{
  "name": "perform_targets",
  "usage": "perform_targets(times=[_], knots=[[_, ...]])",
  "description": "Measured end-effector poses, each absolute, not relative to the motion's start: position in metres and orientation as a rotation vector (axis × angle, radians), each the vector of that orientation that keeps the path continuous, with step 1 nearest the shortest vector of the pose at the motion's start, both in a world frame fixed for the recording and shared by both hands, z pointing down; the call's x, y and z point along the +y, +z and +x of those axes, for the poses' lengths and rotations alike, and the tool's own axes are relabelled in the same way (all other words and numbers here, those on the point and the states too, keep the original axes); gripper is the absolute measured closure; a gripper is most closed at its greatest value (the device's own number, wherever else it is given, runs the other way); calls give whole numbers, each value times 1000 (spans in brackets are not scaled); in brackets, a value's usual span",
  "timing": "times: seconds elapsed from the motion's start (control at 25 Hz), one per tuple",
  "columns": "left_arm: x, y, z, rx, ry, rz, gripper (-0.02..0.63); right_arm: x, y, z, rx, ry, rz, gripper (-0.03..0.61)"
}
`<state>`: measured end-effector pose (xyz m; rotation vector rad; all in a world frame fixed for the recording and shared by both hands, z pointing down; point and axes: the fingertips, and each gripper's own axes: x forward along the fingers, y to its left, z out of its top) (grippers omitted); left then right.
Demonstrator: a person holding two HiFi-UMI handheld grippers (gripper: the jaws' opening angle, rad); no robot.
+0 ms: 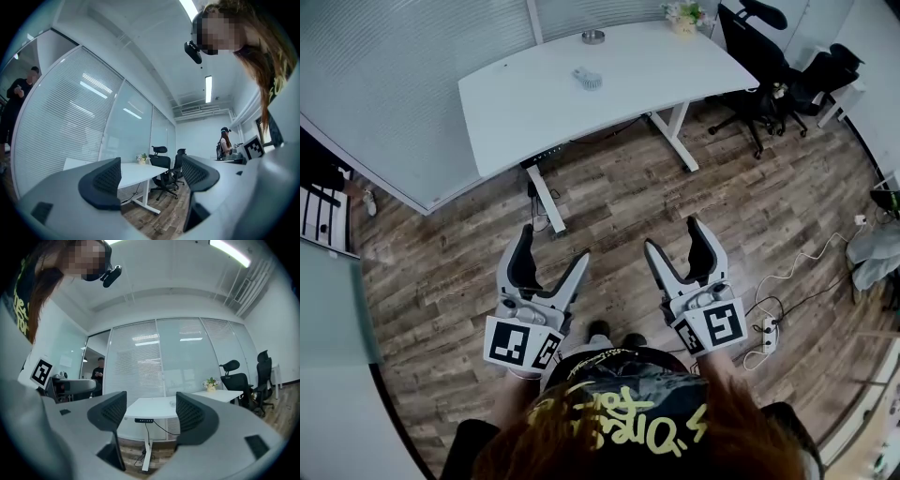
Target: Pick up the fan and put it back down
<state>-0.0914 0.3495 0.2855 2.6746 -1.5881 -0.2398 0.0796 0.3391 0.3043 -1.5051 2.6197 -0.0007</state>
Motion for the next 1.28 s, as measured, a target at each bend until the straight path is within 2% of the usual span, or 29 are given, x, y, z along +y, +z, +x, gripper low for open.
perform_targets(times=[0.6,1.28], knots=[[337,287,-133,-1514,-230,2710,218,337,307,37,2603,8,-1552,268],[314,292,-127,-1468,-226,2728,218,316,306,51,2562,35,-1632,268]])
